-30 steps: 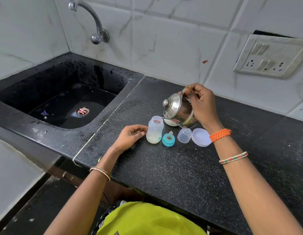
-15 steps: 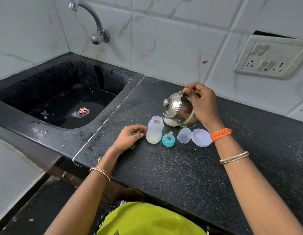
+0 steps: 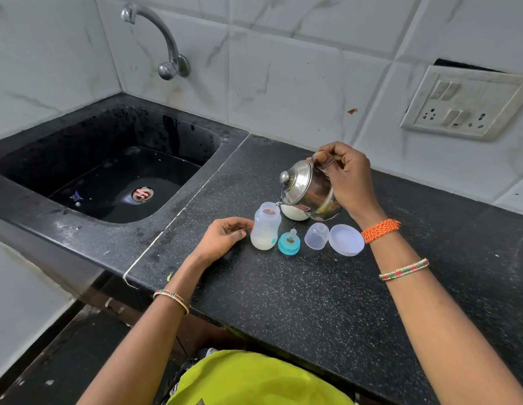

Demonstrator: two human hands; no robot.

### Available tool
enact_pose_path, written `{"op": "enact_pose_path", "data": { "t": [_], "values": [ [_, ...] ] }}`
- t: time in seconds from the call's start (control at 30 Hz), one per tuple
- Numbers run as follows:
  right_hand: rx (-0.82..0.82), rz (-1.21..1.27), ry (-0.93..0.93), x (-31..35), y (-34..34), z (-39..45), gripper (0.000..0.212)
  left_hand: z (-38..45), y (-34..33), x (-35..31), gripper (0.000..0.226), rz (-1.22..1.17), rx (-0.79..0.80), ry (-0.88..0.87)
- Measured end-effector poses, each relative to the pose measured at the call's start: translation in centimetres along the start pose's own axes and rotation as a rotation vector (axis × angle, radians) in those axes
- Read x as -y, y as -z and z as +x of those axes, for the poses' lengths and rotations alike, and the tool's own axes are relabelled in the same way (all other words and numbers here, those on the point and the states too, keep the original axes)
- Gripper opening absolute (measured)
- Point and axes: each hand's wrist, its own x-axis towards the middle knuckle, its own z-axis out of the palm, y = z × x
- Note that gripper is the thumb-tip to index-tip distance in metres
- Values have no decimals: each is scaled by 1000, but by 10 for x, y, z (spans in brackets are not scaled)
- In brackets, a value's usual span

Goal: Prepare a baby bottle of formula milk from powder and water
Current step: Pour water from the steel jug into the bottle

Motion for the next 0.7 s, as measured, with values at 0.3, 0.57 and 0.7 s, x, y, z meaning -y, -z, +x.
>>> {"op": "enact_pose_path", "data": {
  "t": [0.3, 0.57, 0.7],
  "values": [
    [4, -30, 6, 1, -1, 0, 9, 0, -1, 0, 37, -5, -3, 7],
    [6, -14, 2, 3, -1, -1, 10, 0, -1, -1, 40, -5, -3, 0],
    [9, -8, 8, 6, -2, -2, 11, 0, -1, -1, 41, -6, -5, -9]
  ]
}}
